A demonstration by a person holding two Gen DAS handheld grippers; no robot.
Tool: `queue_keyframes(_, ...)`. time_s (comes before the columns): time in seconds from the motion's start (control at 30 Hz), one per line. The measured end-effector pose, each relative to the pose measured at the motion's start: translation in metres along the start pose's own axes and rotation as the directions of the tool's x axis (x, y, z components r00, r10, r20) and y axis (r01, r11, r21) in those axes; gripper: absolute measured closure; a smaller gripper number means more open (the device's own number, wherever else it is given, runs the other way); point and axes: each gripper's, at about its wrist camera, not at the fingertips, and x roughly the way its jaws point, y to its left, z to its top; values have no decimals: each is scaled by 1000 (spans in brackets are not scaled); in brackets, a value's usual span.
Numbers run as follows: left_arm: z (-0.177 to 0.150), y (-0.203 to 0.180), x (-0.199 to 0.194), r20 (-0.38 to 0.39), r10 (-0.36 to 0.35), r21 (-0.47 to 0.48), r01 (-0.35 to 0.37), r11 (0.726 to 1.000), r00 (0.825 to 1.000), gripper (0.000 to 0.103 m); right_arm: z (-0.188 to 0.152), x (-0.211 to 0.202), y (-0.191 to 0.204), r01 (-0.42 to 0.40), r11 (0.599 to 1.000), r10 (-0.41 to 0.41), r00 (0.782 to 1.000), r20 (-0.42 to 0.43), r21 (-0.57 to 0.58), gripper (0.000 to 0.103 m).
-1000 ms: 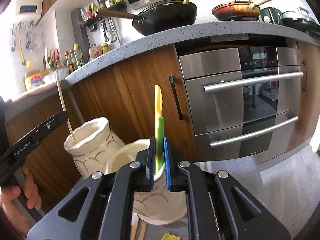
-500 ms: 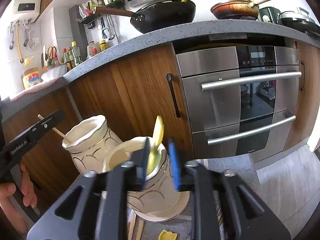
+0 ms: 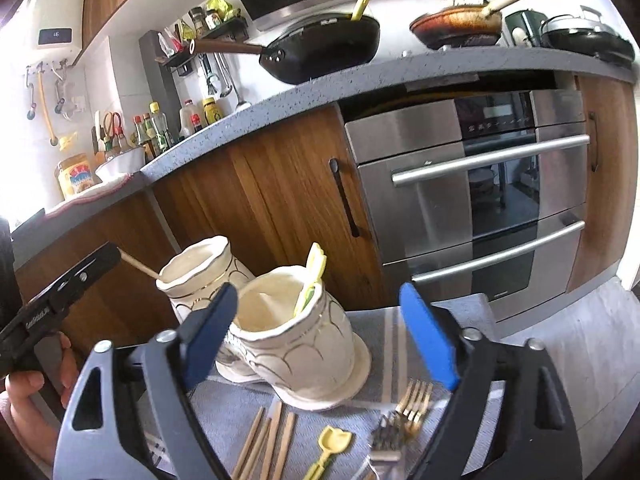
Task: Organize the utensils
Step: 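Drop the chopstick into the tall cup while the right tool drops the spoon in the short cup, then move both tools back down to the remaining utensils on the cloth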
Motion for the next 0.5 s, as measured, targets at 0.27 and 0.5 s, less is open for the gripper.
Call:
queue_keyframes(0.27, -22, -14, -25, -33, -14, 16, 15, 1000, 999, 6, -14, -36, -6, 63, 997, -61, 997, 48, -47, 5)
queue_keyframes(0.5, -47, -25, -33, -94, -29, 15, 31, 999, 995, 5, -37, -44, -10, 113, 989, -114, 994, -2, -96, 5)
